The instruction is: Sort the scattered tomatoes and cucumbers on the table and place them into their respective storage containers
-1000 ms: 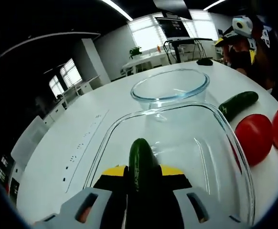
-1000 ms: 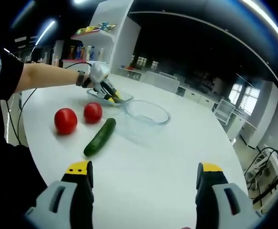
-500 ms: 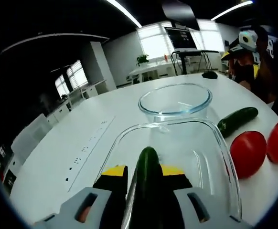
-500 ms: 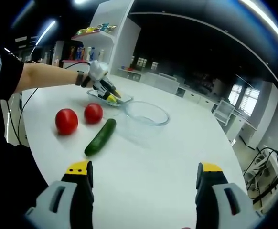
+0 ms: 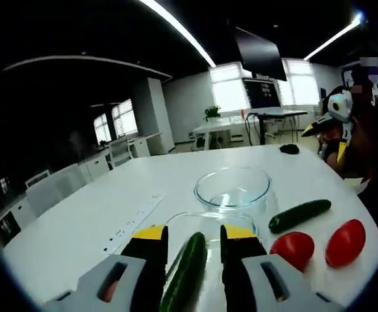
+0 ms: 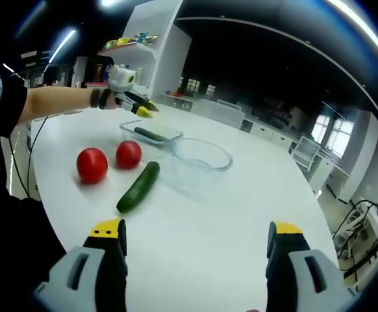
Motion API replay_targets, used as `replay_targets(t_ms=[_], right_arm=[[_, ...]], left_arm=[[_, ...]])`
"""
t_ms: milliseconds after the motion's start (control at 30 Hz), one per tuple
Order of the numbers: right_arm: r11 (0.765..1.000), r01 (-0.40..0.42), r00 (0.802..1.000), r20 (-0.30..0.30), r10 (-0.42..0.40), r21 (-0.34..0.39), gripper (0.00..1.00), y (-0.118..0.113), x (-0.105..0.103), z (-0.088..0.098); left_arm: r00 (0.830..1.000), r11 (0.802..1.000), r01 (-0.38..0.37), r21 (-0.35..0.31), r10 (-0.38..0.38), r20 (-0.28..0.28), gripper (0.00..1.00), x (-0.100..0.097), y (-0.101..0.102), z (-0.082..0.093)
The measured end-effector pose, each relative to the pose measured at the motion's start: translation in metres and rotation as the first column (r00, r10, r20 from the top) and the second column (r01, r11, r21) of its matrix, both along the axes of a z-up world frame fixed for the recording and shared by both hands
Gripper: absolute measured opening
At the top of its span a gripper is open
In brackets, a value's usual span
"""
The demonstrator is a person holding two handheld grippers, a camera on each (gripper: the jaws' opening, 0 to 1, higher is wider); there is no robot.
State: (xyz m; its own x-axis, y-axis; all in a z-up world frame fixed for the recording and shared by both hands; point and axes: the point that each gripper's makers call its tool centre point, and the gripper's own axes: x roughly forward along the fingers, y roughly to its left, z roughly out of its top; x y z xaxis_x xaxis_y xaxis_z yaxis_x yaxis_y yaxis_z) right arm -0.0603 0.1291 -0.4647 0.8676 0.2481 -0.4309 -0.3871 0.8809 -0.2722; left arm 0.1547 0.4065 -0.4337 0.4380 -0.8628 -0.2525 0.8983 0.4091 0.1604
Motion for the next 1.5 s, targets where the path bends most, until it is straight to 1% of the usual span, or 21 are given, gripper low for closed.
replay_targets(t_ms=[100,133,200,300,367,467,500,533,600,633,767,867,900,967,1000,1067,1133,1167,1267,1400,1500], right_arm=[[1.000,-0.006,1.000,-0.003,0.007,0.005,0.84,0.004,0.002,-0.001],[1.000,-0.008,1.000,-0.003,0.008,0.005,0.84,0.004,0.002,-0.001],[1.000,-0.025,1.000,0.002,0.025,0.004,0.84,0.011,0.004,-0.001],[0.999,-0.039,0.999,-0.004,0.039,0.000,0.84,0.015,0.006,-0.002],[0.999,-0.042,0.999,-0.005,0.042,0.000,0.84,0.017,0.007,-0.002],[0.999,-0.054,0.999,-0.003,0.054,0.001,0.84,0.020,0.009,0.000],[0.998,-0.058,0.998,-0.002,0.058,0.001,0.84,0.022,0.010,0.000],[0.998,-0.059,0.998,-0.002,0.059,0.002,0.84,0.022,0.010,0.000],[0.998,-0.066,0.998,-0.006,0.066,0.003,0.84,0.024,0.013,-0.002],[0.998,-0.068,0.998,-0.006,0.068,0.003,0.84,0.025,0.013,-0.002],[0.997,-0.073,0.997,-0.015,0.073,0.009,0.84,0.026,0.016,-0.006],[0.997,-0.078,0.997,-0.026,0.078,0.008,0.84,0.027,0.017,-0.009],[0.997,-0.079,0.996,-0.028,0.079,0.006,0.84,0.027,0.018,-0.010],[0.997,-0.081,0.996,-0.028,0.081,0.006,0.84,0.028,0.019,-0.010],[0.997,-0.083,0.996,-0.028,0.083,0.008,0.84,0.028,0.019,-0.010],[0.996,-0.086,0.996,-0.027,0.086,0.010,0.84,0.030,0.020,-0.010],[0.996,-0.089,0.996,-0.028,0.090,0.008,0.84,0.032,0.021,-0.010],[0.996,-0.092,0.995,-0.029,0.092,0.009,0.84,0.033,0.021,-0.010],[0.995,-0.096,0.995,-0.033,0.096,0.013,0.84,0.036,0.022,-0.010],[0.995,-0.100,0.994,-0.031,0.100,0.005,0.84,0.037,0.022,-0.009],[0.994,-0.105,0.994,-0.029,0.105,0.006,0.84,0.039,0.022,-0.008]], left_arm=[[1.000,1.000,-0.006,-0.003,0.006,0.003,0.34,-0.019,0.012,0.003],[1.000,1.000,-0.006,-0.006,0.006,0.005,0.34,-0.022,0.013,0.004],[1.000,1.000,-0.012,-0.023,0.012,0.014,0.34,-0.040,0.022,0.009],[0.999,0.999,-0.019,-0.035,0.020,0.038,0.35,-0.065,0.027,0.017],[0.997,1.000,-0.024,-0.020,0.025,0.067,0.37,-0.082,0.030,0.020],[0.996,0.999,-0.025,-0.027,0.027,0.083,0.40,-0.107,0.033,0.026],[0.996,0.998,-0.004,-0.061,0.009,0.085,0.41,-0.122,0.031,0.031],[0.997,0.997,0.008,-0.070,-0.002,0.083,0.41,-0.130,0.030,0.031],[0.996,0.998,0.005,-0.064,0.000,0.085,0.41,-0.150,0.031,0.028],[0.997,0.998,0.001,-0.062,0.004,0.083,0.43,-0.155,0.031,0.027],[0.997,0.998,-0.033,-0.054,0.037,0.067,0.50,-0.185,0.034,0.018],[0.996,0.998,-0.069,-0.012,0.070,0.060,0.51,-0.199,0.040,0.007],[0.995,0.997,-0.083,-0.012,0.083,0.056,0.51,-0.202,0.043,0.005],[0.994,0.995,-0.102,-0.019,0.103,0.022,0.52,-0.206,0.046,0.000],[0.994,0.994,-0.112,-0.010,0.112,0.011,0.52,-0.210,0.048,-0.004],[0.991,0.991,-0.134,0.012,0.134,0.009,0.55,-0.215,0.051,-0.010],[0.990,0.990,-0.142,0.004,0.142,-0.002,0.57,-0.220,0.051,-0.011],[0.989,0.990,-0.144,-0.005,0.144,-0.020,0.58,-0.225,0.049,-0.013],[0.992,0.992,-0.123,0.003,0.123,-0.017,0.60,-0.238,0.043,-0.015],[0.994,0.994,-0.113,0.009,0.113,-0.009,0.60,-0.247,0.037,-0.015],[0.994,0.994,-0.109,0.004,0.109,-0.010,0.63,-0.251,0.033,-0.014]])
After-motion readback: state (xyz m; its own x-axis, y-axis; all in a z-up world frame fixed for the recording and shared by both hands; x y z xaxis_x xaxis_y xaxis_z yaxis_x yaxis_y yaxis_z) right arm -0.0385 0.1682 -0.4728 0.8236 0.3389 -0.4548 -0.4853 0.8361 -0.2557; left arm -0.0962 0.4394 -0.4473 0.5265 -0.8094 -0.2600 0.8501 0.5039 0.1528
